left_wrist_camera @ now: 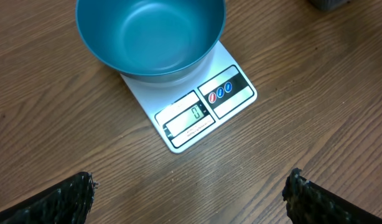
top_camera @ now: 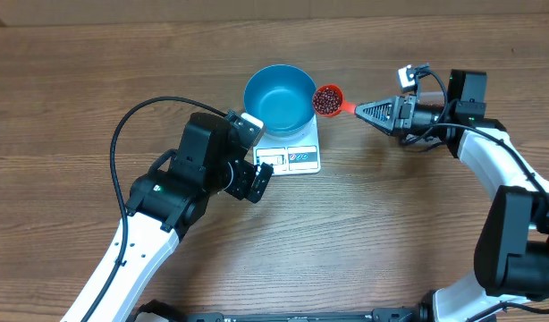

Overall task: Scoop item into bowl and weigh 150g on scale
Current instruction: 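Lift the filled scoop and carry it over the blue bowl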

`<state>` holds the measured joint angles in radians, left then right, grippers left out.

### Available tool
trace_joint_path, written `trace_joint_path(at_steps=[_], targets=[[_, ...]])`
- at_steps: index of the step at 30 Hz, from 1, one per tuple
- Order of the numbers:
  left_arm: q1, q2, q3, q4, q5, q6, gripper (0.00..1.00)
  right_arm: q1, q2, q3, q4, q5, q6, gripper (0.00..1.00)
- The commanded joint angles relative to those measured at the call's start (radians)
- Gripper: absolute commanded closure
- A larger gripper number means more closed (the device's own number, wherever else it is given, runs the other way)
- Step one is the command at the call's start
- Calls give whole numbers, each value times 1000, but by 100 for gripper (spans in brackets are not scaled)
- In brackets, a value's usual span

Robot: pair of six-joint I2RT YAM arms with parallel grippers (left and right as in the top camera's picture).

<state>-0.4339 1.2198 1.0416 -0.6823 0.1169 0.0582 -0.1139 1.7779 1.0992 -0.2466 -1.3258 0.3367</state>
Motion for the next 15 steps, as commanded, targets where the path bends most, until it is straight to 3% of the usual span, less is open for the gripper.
trace_joint_path(at_steps=[1, 15], targets=[[2, 4, -2, 2, 11, -10, 0, 9, 6, 0, 14, 11, 34, 96], [2, 4, -2, 2, 10, -10, 0, 10, 6, 0, 30, 35, 87, 96]])
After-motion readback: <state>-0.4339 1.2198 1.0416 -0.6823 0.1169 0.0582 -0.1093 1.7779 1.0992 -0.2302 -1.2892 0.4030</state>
